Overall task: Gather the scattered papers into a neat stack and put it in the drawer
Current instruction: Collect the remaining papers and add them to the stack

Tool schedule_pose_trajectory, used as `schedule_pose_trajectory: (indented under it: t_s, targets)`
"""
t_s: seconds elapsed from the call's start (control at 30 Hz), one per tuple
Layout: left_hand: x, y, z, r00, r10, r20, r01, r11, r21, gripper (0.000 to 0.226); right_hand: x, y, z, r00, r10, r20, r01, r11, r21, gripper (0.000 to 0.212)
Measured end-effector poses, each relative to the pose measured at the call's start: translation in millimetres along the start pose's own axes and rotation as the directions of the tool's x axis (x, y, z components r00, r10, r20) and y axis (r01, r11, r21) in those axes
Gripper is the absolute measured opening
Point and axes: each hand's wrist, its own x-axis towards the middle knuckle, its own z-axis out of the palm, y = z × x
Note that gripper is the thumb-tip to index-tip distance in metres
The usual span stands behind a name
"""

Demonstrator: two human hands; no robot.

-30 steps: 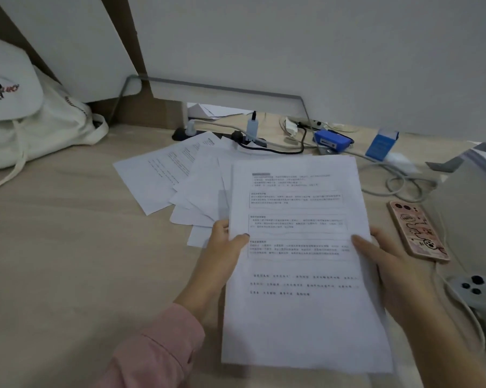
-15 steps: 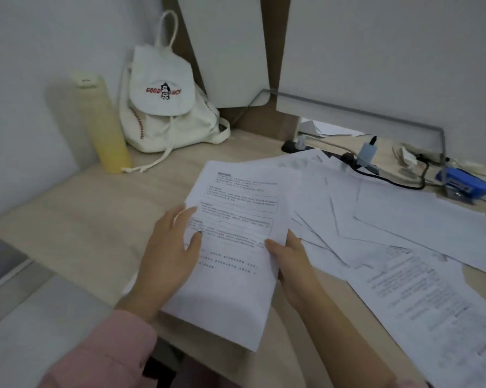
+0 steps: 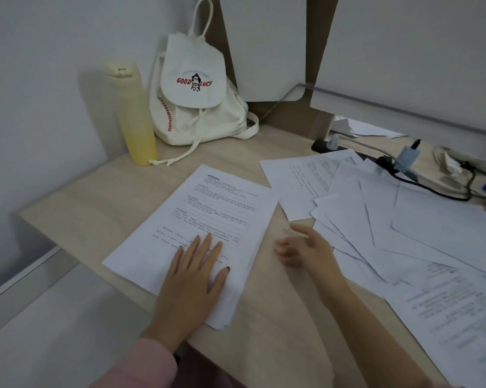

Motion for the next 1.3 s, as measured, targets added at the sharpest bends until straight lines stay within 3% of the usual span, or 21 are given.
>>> schedule_pose_trajectory:
  t_s: [0.1,0.2,0.27,0.33,0.43,0.5,0.6,0.73,0.8,0.9,0.97,1.03,1.17,1.3]
  targets:
    - [5,-5,3,1.0,0.011,-0.025,-0.012,0.999,-0.049,0.069,12,-2,-55,0.935,-0.238,-0.262,0.136,0.925,-0.354,0.025]
    - [7,-4,4,0.998,0.018,-0.063,-0.024,0.995,-0.093,0.083,30,2,-122,0.861,-0.343,-0.376,0.056,0.798,-0.6,0.029]
    - [10,3,-5,1.0,-0.005,0.001,0.005,0.994,-0.111,0.089,40,6,-161,0.883,-0.265,-0.387,-0.1,0.7,-0.707,0.044]
    - [13,14,-15,0.999,-0.009,0.048,0.017,0.986,-0.164,0.08,47,11,-186,0.915,-0.158,-0.371,-0.205,0.609,-0.766,0.068]
    - [16,34,-26,0.999,0.019,0.047,0.002,0.918,-0.398,0.05,51,23,-202,0.974,-0.01,-0.228,-0.199,0.451,-0.87,0.103]
    - [19,51,-29,0.999,0.045,0.019,-0.028,0.842,-0.539,0.04,49,28,-207,0.989,-0.016,-0.144,-0.128,0.381,-0.916,0.115]
    - [29,82,-29,0.997,0.071,-0.018,-0.068,0.807,-0.587,0.025,44,23,-208,0.978,-0.129,-0.166,-0.114,0.337,-0.934,0.083]
    - [50,126,-24,0.99,0.141,-0.005,-0.117,0.799,-0.59,0.025,41,30,-211,0.947,-0.281,-0.157,-0.095,0.222,-0.971,0.041]
    - [63,149,-20,0.979,0.203,-0.009,-0.172,0.802,-0.572,0.027,40,37,-218,0.934,-0.319,-0.161,-0.076,0.262,-0.962,0.032]
    - [87,178,-14,0.966,0.254,0.05,-0.199,0.852,-0.485,0.035,37,32,-222,0.925,-0.284,-0.251,-0.077,0.508,-0.858,0.024]
    - [104,191,-11,0.963,0.257,0.079,-0.2,0.88,-0.431,0.04,35,30,-225,0.898,-0.344,-0.273,-0.053,0.531,-0.846,0.015]
    - [121,198,-6,0.965,0.246,0.096,-0.195,0.91,-0.367,0.046,30,28,-226,0.879,-0.374,-0.296,-0.024,0.585,-0.811,0.021]
    - [154,200,6,0.981,0.144,0.129,-0.108,0.961,-0.253,0.061,14,23,-227,0.895,-0.325,-0.305,0.112,0.826,-0.552,0.023]
    - [172,203,14,0.983,0.074,0.17,-0.033,0.972,-0.231,0.068,9,35,-232,0.911,-0.29,-0.293,0.128,0.875,-0.468,0.024]
